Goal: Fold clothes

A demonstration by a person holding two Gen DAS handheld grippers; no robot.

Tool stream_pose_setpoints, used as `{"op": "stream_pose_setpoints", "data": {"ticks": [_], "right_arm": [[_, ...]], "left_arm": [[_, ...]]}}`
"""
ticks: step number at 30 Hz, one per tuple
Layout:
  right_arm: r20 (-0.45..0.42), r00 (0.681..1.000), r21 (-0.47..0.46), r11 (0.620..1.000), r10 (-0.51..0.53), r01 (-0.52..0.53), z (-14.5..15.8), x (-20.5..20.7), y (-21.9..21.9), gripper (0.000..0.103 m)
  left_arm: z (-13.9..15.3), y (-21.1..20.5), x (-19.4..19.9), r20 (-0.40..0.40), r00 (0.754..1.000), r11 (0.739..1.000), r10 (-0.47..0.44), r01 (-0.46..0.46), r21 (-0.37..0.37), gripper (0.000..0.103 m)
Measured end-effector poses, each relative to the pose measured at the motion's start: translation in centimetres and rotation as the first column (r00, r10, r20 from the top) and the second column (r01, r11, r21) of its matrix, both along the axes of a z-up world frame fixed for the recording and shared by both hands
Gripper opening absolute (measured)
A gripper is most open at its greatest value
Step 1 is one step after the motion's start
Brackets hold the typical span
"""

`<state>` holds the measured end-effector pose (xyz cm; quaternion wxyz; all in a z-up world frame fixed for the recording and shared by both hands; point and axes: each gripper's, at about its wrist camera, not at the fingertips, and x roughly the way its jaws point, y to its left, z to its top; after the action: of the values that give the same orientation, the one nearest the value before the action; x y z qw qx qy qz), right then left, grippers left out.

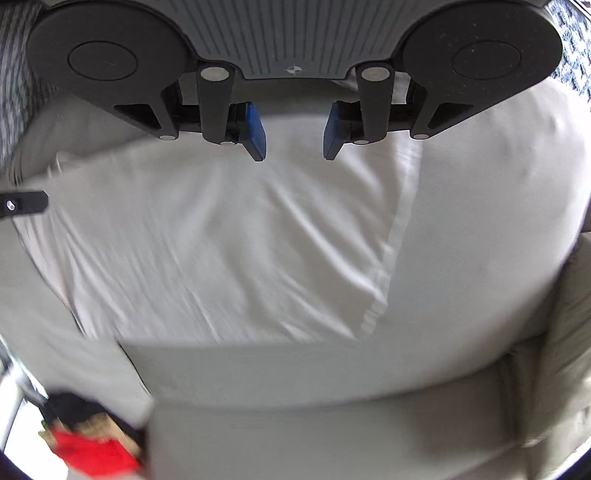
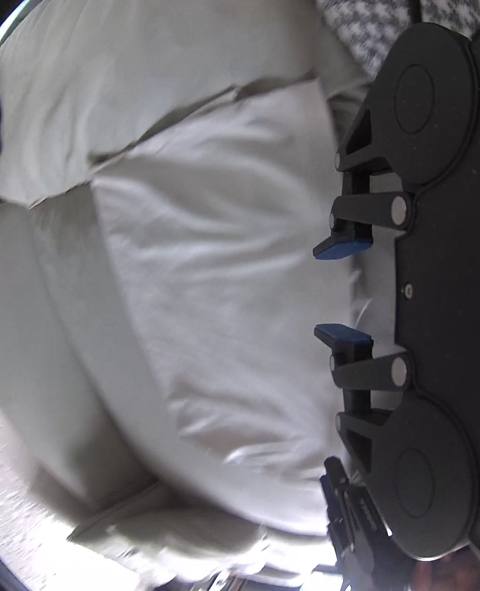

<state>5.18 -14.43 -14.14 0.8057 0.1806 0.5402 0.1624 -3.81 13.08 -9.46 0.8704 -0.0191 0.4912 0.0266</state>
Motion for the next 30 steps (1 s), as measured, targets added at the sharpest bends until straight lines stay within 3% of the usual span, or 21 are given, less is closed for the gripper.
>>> {"op": "stream_pose_setpoints", "data": {"ticks": [2, 6, 9, 12, 15, 18, 19, 20, 22, 25, 30], "right_arm": [[0.026, 1.000, 0.070, 0.997, -0.016, 0.014, 0.7, 0.7, 0.6, 0.052], [0.018, 1.000, 0.177, 0.984, -0.023, 0.020, 0.3, 2.7, 2.3, 0.056], [-0.002, 1.000, 0.191, 0.981, -0.029, 0.029, -0.9, 4.4, 4.2, 0.056], [-0.032, 0.998, 0.190, 0.980, -0.047, 0.052, -2.6, 6.2, 6.2, 0.056], [-0.061, 0.997, 0.203, 0.977, -0.055, 0.067, -4.2, 7.4, 7.7, 0.056], [-0.086, 0.994, 0.200, 0.976, -0.073, 0.089, -5.5, 7.9, 7.9, 0.058], [-0.089, 0.993, 0.204, 0.974, -0.079, 0.096, -5.8, 7.8, 7.8, 0.060], [-0.093, 0.992, 0.211, 0.972, -0.085, 0.103, -6.1, 7.8, 7.8, 0.063], [-0.101, 0.990, 0.230, 0.966, -0.097, 0.118, -6.3, 7.8, 7.7, 0.063], [-0.104, 0.989, 0.240, 0.962, -0.107, 0.130, -6.4, 7.7, 7.5, 0.064], [-0.114, 0.985, 0.244, 0.957, -0.131, 0.156, -6.3, 7.4, 7.4, 0.066]], "left_arm": [[1.0, 2.2, 0.7, 0.051, 0.997, 0.997, 0.052, -0.048, -0.068, 0.036], [1.6, 5.9, 3.6, 0.115, 0.986, 0.983, 0.120, -0.102, -0.150, 0.038], [0.6, 8.8, 6.4, 0.120, 0.982, 0.963, 0.147, -0.114, -0.245, 0.039], [-1.7, 11.6, 9.5, 0.081, 0.980, 0.923, 0.182, -0.142, -0.357, 0.036], [-4.0, 14.1, 11.5, 0.046, 0.976, 0.859, 0.211, -0.163, -0.486, 0.035], [-6.9, 16.6, 12.6, 0.004, 0.972, 0.731, 0.236, -0.175, -0.659, 0.035], [-7.6, 17.3, 12.7, -0.021, 0.969, 0.708, 0.247, -0.196, -0.678, 0.035], [-8.0, 17.8, 13.0, -0.047, 0.967, 0.700, 0.252, -0.216, -0.681, 0.035], [-8.4, 18.3, 13.5, -0.060, 0.968, 0.717, 0.242, -0.221, -0.661, 0.034], [-8.3, 18.3, 13.7, -0.032, 0.976, 0.672, 0.217, -0.173, -0.720, 0.034], [-8.0, 16.7, 14.6, 0.010, 0.988, 0.655, 0.151, -0.092, -0.750, 0.032]]}}
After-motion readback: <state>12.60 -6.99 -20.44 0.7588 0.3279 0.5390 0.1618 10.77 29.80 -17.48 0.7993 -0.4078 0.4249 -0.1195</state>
